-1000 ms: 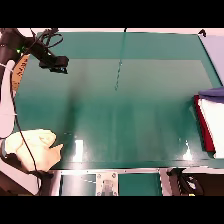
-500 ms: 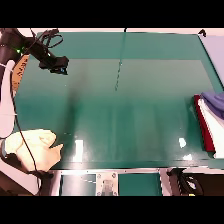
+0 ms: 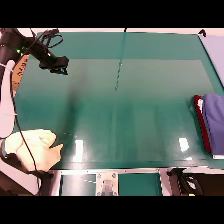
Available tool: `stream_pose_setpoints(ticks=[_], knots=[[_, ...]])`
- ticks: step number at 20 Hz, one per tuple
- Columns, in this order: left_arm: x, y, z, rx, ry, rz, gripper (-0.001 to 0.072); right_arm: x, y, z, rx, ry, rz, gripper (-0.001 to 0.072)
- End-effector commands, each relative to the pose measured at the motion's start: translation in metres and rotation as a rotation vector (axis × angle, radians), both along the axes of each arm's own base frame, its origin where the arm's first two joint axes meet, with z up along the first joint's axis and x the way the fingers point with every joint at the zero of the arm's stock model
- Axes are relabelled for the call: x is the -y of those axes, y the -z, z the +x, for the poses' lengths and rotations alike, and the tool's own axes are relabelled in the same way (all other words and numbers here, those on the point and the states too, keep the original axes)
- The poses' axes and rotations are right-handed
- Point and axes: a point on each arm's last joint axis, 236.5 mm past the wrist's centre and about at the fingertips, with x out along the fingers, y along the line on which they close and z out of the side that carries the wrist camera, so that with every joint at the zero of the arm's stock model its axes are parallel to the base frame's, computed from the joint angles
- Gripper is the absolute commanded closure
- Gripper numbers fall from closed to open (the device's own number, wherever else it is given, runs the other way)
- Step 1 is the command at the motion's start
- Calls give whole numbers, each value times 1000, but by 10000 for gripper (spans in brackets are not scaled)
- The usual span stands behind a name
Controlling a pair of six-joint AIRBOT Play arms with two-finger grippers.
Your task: Fold the shirts.
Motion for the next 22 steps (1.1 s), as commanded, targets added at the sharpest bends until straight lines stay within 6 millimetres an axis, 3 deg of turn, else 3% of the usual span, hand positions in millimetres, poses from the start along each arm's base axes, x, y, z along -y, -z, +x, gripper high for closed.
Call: stream_pose_setpoints(ticks=[1, 3, 5, 7, 10, 12, 15, 18, 22], knots=[[3, -1, 0, 7, 20, -12, 686, -9, 10, -10, -39, -9, 35, 222], [5, -4, 2, 20, 19, -19, 687, -12, 0, 17, 47, -18, 42, 241], [6, -15, 4, 51, 16, -28, 687, -17, -19, 67, 201, -57, 38, 577], [10, -34, 0, 88, 21, -48, 687, -30, -43, 126, 361, -186, 7, 675], [11, -61, -14, 121, 26, -55, 687, -74, -66, 201, 513, -437, -69, 690], [10, -64, -29, 99, 17, -57, 687, -119, -69, 233, 566, -577, -103, 700], [12, -48, -68, 13, 14, -73, 688, -197, -54, 242, 611, -783, -94, 700], [13, -12, -123, -73, -3, -74, 688, -264, -28, 212, 622, -923, -64, 700], [17, 45, -197, -168, -11, -66, 687, -316, -8, 182, 680, -969, -48, 700]])
